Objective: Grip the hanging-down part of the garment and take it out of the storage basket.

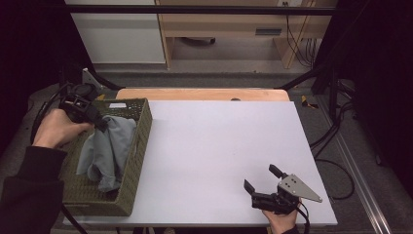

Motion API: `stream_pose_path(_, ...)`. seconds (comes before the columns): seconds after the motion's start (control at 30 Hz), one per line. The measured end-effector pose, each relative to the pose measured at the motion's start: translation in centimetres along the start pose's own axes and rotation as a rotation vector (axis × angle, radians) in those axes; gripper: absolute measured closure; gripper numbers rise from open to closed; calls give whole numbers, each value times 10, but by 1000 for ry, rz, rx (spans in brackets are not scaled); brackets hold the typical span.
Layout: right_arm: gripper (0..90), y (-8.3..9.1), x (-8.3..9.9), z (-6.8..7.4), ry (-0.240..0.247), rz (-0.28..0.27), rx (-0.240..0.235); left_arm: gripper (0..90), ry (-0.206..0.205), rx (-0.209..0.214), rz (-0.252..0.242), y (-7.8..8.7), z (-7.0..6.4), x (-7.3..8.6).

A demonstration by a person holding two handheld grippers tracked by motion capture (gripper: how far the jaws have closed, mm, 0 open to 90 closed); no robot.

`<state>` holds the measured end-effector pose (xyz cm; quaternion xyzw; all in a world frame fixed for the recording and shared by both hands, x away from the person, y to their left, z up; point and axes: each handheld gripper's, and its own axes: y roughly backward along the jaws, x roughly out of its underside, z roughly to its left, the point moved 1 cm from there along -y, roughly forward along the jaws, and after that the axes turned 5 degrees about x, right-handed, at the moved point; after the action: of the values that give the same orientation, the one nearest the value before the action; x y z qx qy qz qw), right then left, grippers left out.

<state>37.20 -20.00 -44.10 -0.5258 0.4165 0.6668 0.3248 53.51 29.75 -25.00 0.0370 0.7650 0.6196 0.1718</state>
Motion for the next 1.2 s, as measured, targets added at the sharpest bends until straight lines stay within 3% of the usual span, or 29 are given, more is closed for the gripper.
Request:
stream_pose_path(0.47,2,0,-1,0,-5,9,-5,841,-9,5,-24,10,-1,4)
stream_pose_path(1.2,3,-5,-9,3,-7,5,-30,843,-33,7,-127,57,-4,7)
